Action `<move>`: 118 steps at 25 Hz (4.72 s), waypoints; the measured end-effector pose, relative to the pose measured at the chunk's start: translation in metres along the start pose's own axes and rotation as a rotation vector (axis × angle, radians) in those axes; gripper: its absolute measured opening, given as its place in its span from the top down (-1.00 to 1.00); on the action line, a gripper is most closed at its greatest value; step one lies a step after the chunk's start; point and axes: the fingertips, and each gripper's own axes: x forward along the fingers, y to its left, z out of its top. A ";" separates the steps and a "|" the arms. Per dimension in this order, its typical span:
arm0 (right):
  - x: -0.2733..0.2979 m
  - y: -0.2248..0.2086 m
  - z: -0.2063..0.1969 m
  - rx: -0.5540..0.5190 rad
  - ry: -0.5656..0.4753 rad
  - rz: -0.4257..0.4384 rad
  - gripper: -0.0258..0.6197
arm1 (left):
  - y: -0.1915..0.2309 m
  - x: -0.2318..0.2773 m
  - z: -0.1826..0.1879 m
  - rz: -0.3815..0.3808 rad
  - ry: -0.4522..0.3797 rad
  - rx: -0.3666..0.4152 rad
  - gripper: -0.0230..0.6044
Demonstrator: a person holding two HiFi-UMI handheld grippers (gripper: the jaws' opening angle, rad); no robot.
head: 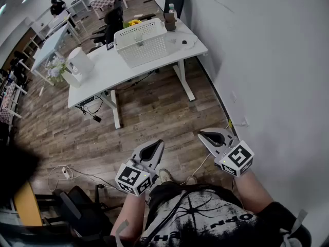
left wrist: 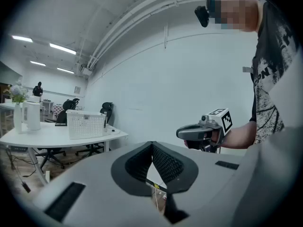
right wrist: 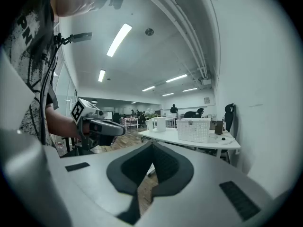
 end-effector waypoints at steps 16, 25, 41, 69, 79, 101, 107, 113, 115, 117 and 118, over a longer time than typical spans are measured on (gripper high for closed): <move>0.007 -0.011 -0.002 0.070 -0.025 0.044 0.85 | 0.000 0.016 0.002 0.003 0.018 0.059 0.89; 0.016 -0.009 0.003 0.059 -0.045 0.068 0.85 | 0.005 0.016 0.000 0.018 0.037 0.069 0.89; 0.083 -0.027 0.009 0.038 -0.022 0.023 0.85 | 0.083 0.033 0.001 -0.013 0.011 0.032 0.89; 0.311 -0.058 0.038 0.031 0.031 -0.093 0.85 | 0.320 0.042 0.003 -0.131 0.030 0.015 0.89; 0.334 -0.084 0.037 0.013 0.077 -0.089 0.85 | 0.347 0.059 0.002 -0.123 0.036 0.012 0.89; 0.428 -0.261 0.069 -0.038 0.054 0.123 0.85 | 0.456 0.210 0.060 0.062 0.017 -0.062 0.89; 0.451 -0.311 0.080 -0.044 0.035 0.168 0.85 | 0.488 0.243 0.083 0.134 0.016 -0.033 0.89; 0.468 -0.340 0.085 -0.042 0.017 0.226 0.85 | 0.501 0.266 0.097 0.188 0.016 -0.022 0.89; 0.472 -0.347 0.086 -0.039 0.010 0.245 0.85 | 0.506 0.270 0.100 0.210 0.014 -0.019 0.89; 0.477 -0.354 0.086 -0.035 0.001 0.264 0.85 | 0.512 0.274 0.102 0.233 0.015 -0.017 0.89; 0.478 -0.357 0.085 -0.030 -0.002 0.270 0.85 | 0.514 0.275 0.102 0.242 0.017 -0.016 0.89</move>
